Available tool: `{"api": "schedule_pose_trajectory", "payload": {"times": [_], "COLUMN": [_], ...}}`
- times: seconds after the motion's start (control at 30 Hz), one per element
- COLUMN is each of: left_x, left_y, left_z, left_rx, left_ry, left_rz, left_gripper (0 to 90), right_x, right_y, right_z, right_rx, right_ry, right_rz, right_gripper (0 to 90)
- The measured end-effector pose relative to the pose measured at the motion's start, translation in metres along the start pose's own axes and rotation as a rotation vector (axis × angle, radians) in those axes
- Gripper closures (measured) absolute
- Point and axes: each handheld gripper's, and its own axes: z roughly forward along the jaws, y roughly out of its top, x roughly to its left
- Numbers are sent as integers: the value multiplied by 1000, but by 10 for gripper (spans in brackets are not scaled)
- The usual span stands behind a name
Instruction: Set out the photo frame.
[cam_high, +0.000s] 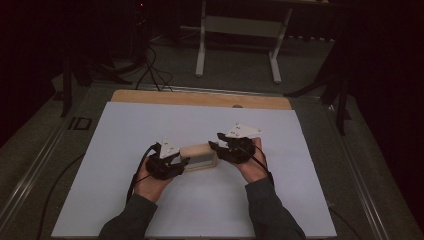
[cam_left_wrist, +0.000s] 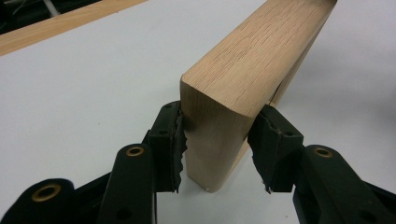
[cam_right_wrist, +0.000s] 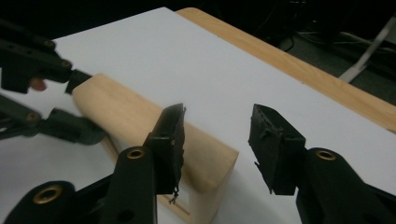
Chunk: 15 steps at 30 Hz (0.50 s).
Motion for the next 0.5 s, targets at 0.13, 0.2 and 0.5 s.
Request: {"api": "schedule_pose_trajectory", "payload": {"times": [0.13,0.2,0.5], "left_x": [0,0,0], "left_y": [0,0,0], "left_z": [0,0,0], "left_rx": [0,0,0], "left_ry": [0,1,2], "left_rz": [-1,0,-1], "left_gripper": [560,560,560], "right_x": [0,-1,-6], "right_y": [-4,-6,-17], "right_z": [-4,-4,-1], "right_rx": [2,3,20], "right_ry": [9,15,32], "right_rz": [-4,-4,5], "right_gripper": [493,473,423]}}
